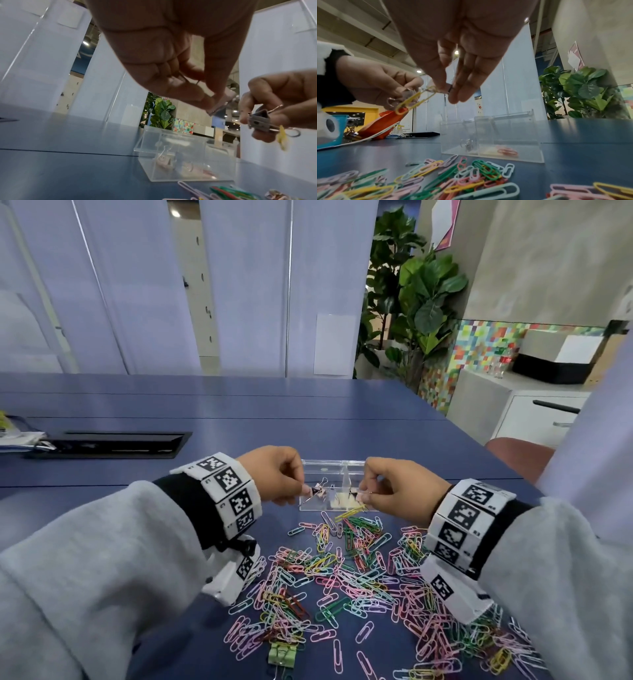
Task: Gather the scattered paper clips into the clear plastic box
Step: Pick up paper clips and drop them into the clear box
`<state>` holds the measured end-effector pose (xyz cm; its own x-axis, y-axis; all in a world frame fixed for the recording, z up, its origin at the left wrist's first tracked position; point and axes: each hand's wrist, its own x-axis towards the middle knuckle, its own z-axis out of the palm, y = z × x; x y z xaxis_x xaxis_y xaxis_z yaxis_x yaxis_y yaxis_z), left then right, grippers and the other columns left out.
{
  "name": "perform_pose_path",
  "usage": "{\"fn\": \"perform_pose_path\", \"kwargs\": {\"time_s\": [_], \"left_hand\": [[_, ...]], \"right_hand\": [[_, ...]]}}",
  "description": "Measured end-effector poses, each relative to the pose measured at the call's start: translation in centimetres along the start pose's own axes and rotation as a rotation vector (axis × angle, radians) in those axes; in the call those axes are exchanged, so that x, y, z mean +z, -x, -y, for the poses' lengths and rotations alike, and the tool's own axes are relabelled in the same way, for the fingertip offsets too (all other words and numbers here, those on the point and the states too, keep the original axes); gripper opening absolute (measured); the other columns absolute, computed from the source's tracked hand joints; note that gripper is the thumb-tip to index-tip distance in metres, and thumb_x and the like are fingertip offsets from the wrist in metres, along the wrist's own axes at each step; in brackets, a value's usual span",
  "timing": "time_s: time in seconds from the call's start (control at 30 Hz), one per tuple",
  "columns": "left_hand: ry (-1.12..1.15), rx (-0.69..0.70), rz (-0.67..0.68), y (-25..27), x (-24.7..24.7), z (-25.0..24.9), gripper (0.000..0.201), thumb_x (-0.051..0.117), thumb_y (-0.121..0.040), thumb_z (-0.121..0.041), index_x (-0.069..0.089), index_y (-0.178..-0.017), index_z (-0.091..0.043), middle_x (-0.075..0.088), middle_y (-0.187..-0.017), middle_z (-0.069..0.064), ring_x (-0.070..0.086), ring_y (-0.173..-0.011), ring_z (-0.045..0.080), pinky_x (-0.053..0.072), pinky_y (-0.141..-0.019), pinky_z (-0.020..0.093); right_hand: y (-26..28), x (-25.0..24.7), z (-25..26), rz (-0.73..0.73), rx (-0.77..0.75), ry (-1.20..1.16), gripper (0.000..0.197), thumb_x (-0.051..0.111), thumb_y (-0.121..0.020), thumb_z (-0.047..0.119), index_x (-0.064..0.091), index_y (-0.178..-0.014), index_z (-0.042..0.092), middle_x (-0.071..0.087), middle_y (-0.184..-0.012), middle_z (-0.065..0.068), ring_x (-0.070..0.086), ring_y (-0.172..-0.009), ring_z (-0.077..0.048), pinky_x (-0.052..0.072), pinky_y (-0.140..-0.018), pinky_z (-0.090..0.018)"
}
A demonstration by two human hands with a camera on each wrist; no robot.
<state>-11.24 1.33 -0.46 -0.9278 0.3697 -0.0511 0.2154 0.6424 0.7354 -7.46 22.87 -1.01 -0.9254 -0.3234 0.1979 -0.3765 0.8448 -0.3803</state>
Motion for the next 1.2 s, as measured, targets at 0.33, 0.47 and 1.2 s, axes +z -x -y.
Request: {"fn": "perform_pose_path", "kwargs": {"time_s": [0.33,0.47,1.2], "left_hand": [[-0.028,0.055,0.007,0.7,1.1,-0.6,0.026,0.066,-0.085,-0.015,0.048,-0.067,-0.018,0.066,-0.064,-0.002,0.06,-0.05,0.003,0.055,-0.066,0.024],[0.086,0.059,0.071,0.5,1.3,-0.4,0.027,0.063,-0.085,-0.001,0.046,-0.068,-0.014,0.065,-0.056,0.001,0.064,-0.053,0.013,0.058,-0.066,0.032],[-0.22,-0.022,-0.175,-3.9,0.3,-0.9,0.018,0.07,-0.081,-0.02,0.075,-0.098,-0.015,0.071,-0.091,0.0,0.06,-0.081,0.01,0.042,-0.062,0.013]], "right_hand": [[0.8,-0.6,0.9,-0.066,-0.152,0.124,0.045,0.054,-0.078,0.003,0.024,-0.057,0.028,0.056,-0.081,-0.001,0.055,-0.076,-0.025,0.045,-0.067,-0.035],[0.8,-0.5,1.0,-0.071,-0.034,0.028,0.042,0.054,-0.079,0.002,0.026,-0.056,0.024,0.053,-0.067,-0.01,0.049,-0.067,-0.028,0.042,-0.061,-0.038],[-5.9,1.7,0.3,0.023,0.249,-0.106,0.025,0.057,-0.083,0.007,0.063,-0.102,0.021,0.066,-0.101,0.001,0.06,-0.087,-0.016,0.048,-0.087,-0.029]]}}
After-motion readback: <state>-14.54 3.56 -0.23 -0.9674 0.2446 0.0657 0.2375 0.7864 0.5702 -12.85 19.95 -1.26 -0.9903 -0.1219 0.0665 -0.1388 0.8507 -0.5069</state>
